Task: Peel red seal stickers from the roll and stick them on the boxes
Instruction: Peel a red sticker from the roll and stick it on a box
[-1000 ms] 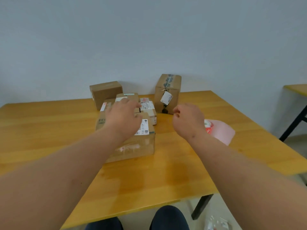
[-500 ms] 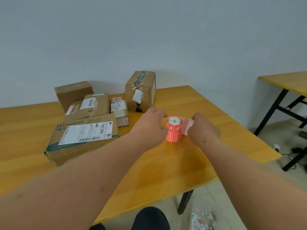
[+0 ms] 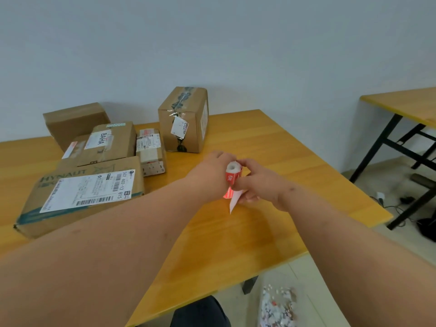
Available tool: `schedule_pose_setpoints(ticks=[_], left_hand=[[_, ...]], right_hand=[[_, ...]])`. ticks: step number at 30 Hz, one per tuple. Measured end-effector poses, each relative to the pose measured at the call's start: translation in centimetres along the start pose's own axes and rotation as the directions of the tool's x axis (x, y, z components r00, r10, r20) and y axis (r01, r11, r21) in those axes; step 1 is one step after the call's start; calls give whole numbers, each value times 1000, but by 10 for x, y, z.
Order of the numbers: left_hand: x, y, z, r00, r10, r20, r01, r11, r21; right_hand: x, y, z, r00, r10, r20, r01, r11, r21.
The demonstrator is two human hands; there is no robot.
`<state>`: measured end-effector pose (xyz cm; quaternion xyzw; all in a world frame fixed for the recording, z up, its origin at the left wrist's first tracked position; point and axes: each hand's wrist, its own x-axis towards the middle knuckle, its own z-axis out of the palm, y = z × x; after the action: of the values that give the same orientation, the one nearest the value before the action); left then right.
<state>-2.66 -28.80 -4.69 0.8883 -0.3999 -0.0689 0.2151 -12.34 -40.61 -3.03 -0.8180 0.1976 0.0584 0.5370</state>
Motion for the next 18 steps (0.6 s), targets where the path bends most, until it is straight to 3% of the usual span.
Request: schedule_pose_setpoints(ticks=[3,6,9,14,18], left_hand=[[-1,-5,-3,999,23,-42,-24,999,-24],[-2,-8,-6,998,69,7,-69,998,6],[-5,-9,-10,997,58,46,-57,998,-17],[-21,-1,-18,983,-151,-101,112,942,-316],[-37,-1,-21,956,-94,-279,40,980,-194]], right_hand=[[6,2,1,995,57,80,-68,988,141],[7,4,2,994,70,84,-86,973,215],[7,8,7,996,12,-84,-11,1000,9],[8,20,16,952,-107,-287,52,980,-194],[0,26,22,860,-355,-368,223,908,-355]])
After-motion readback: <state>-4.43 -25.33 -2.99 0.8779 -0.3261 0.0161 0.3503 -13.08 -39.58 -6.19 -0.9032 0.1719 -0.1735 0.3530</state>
